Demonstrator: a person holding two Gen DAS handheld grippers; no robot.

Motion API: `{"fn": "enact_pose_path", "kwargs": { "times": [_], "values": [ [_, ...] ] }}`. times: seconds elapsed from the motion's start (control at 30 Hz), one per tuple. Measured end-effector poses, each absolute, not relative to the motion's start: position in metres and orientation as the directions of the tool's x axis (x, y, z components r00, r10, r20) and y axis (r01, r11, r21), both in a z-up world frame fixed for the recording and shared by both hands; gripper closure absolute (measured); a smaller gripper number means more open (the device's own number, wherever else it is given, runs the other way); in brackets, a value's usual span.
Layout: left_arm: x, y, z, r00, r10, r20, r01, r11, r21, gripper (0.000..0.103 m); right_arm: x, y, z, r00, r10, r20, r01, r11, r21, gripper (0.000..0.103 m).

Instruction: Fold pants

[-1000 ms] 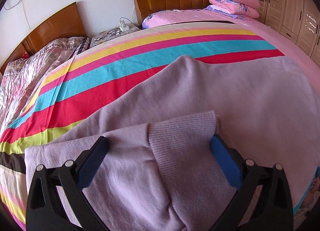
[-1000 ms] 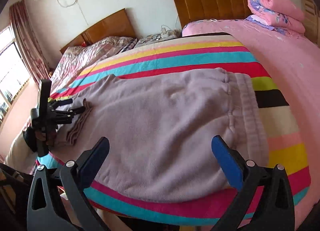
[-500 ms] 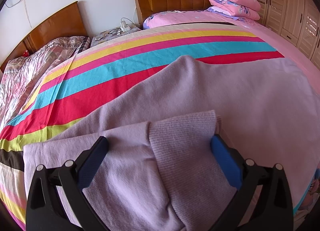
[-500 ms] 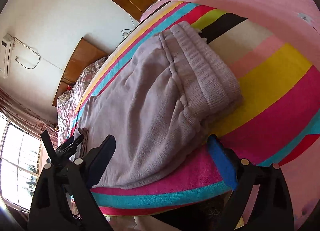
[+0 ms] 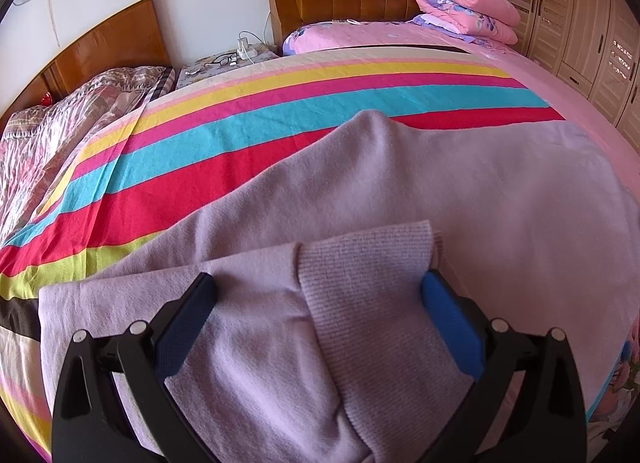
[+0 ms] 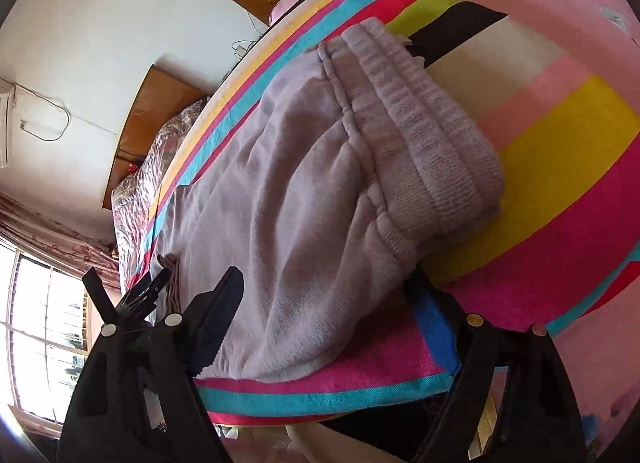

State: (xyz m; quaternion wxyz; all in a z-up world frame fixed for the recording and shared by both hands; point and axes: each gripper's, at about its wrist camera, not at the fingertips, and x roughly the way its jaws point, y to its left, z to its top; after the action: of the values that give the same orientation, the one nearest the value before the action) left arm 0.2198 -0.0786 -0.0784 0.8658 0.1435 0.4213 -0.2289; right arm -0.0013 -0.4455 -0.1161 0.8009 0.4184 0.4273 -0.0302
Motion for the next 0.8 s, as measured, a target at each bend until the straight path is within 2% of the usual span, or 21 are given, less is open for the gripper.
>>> {"fn": "enact_pose_path", "kwargs": {
  "times": [0.07, 0.13, 0.17, 0.27, 0.37, 0.43, 0.47, 0.5, 0.57, 0.67, 0.73, 0.8],
  "values": [
    [0.22, -0.078, -0.078, 0.54, -0.276, -0.795, 0.517, 0.854, 0.055, 0.001, -0.005, -0.455, -0.116, 0.657, 0.23, -0.718, 0.469, 0.621, 0.628, 0.03],
    [0.22, -0.078, -0.078, 0.54, -0.277, -0.795, 0.518, 0.854, 0.054, 0.001, -0.007, -0.459, -0.118, 0.689, 0.182, -0.702, 0.502, 0.578, 0.643, 0.027],
    [0.22, -0.078, -0.078, 0.54, -0.277, -0.795, 0.518, 0.854, 0.054, 0.001, -0.002, -0.455, -0.118, 0.684, 0.179, -0.708, 0.501, 0.591, 0.633, 0.022],
    [0.219, -0.078, -0.077, 0.539, -0.282, -0.794, 0.52, 0.853, 0.05, 0.001, 0.015, -0.431, -0.113, 0.606, 0.203, -0.769, 0.439, 0.721, 0.536, 0.021],
    [0.22, -0.077, -0.077, 0.539, -0.283, -0.794, 0.52, 0.853, 0.049, 0.001, 0.015, -0.436, -0.114, 0.617, 0.241, -0.749, 0.444, 0.68, 0.584, 0.022],
    [0.22, -0.077, -0.076, 0.539, -0.282, -0.793, 0.52, 0.853, 0.05, 0.001, 0.014, -0.438, -0.116, 0.647, 0.216, -0.731, 0.455, 0.661, 0.597, 0.03],
    [0.22, -0.077, -0.076, 0.539, -0.283, -0.793, 0.519, 0.853, 0.049, 0.001, 0.009, -0.436, -0.115, 0.648, 0.169, -0.742, 0.48, 0.667, 0.571, 0.052],
    [0.22, -0.076, -0.076, 0.538, -0.286, -0.793, 0.519, 0.854, 0.044, 0.001, 0.005, -0.435, -0.117, 0.661, 0.16, -0.733, 0.488, 0.65, 0.582, 0.062],
    [0.218, -0.07, -0.071, 0.543, -0.301, -0.784, 0.511, 0.86, 0.024, 0.001, -0.007, -0.436, -0.119, 0.739, 0.158, -0.655, 0.458, 0.595, 0.661, 0.068],
    [0.203, -0.036, -0.039, 0.611, -0.36, -0.705, 0.455, 0.888, -0.059, 0.001, -0.012, -0.422, -0.093, 0.813, 0.1, -0.573, 0.396, 0.627, 0.671, 0.072],
    [0.192, -0.003, -0.012, 0.674, -0.367, -0.641, 0.404, 0.91, -0.097, 0.001, -0.005, -0.393, -0.049, 0.853, 0.039, -0.521, 0.321, 0.749, 0.58, 0.073],
    [0.181, 0.033, 0.007, 0.732, -0.317, -0.603, 0.324, 0.941, -0.102, 0.001, 0.012, -0.349, 0.001, 0.89, 0.038, -0.454, 0.195, 0.868, 0.456, 0.075]
  ]
}}
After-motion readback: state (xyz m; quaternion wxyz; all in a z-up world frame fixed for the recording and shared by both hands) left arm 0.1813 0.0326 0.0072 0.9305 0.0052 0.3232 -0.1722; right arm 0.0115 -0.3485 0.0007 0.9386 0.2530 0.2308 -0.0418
